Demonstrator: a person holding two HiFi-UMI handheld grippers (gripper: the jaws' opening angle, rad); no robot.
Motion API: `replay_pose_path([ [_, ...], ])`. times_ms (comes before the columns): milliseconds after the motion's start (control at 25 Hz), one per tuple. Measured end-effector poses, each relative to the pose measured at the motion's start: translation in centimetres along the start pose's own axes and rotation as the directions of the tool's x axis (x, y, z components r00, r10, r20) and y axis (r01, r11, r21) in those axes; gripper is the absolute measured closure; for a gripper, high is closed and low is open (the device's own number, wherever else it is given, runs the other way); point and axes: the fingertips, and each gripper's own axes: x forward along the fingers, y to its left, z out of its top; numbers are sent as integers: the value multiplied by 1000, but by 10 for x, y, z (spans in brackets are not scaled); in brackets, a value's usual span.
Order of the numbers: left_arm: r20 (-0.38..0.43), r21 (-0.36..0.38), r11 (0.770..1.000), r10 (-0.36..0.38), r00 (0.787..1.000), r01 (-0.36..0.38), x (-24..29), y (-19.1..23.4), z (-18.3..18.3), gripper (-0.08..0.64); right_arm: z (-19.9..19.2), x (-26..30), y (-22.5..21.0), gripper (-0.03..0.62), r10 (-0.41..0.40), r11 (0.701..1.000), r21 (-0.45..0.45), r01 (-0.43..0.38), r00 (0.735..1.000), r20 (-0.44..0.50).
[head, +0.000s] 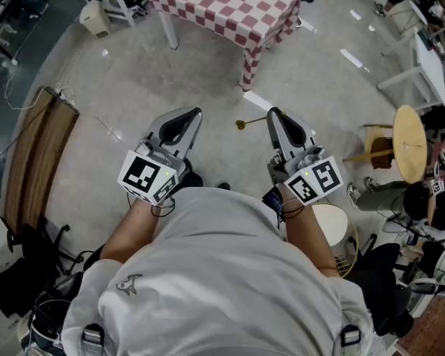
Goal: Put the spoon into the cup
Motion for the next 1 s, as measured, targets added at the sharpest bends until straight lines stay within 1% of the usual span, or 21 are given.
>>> replay_pose_path([
  [200, 2, 0, 1000, -15, 1000, 15, 1, 19, 1, 546, 0, 16, 1, 560, -13, 1000, -7, 13, 1000, 1],
  [360, 3, -8, 1000, -10, 1000, 10, 0, 47, -2, 546, -5, 43, -1, 560, -17, 1000, -12, 16, 1000, -18],
  [520, -1, 14, 1000, -26, 1000, 26, -2, 77, 2, 546, -4, 76, 3, 560, -11, 1000, -16, 11, 1000, -13],
  [640, -1, 12, 999, -47, 999, 47, -5, 104, 8, 546, -2, 102, 6, 560, -33, 999, -36, 32, 999, -17],
  [760, -7, 26, 997, -68, 998, 68, -12, 126, 12, 546, 3, 126, 9, 560, -53, 997, -57, 52, 999, -11],
  [840, -11, 40, 996, -85, 996, 85, -18, 140, 15, 546, 7, 139, 9, 560, -74, 996, -55, 74, 997, 6],
  [1000, -18, 31, 996, -85, 996, 86, -28, 172, 16, 546, 11, 158, 5, 560, -117, 991, -55, 118, 993, 25],
])
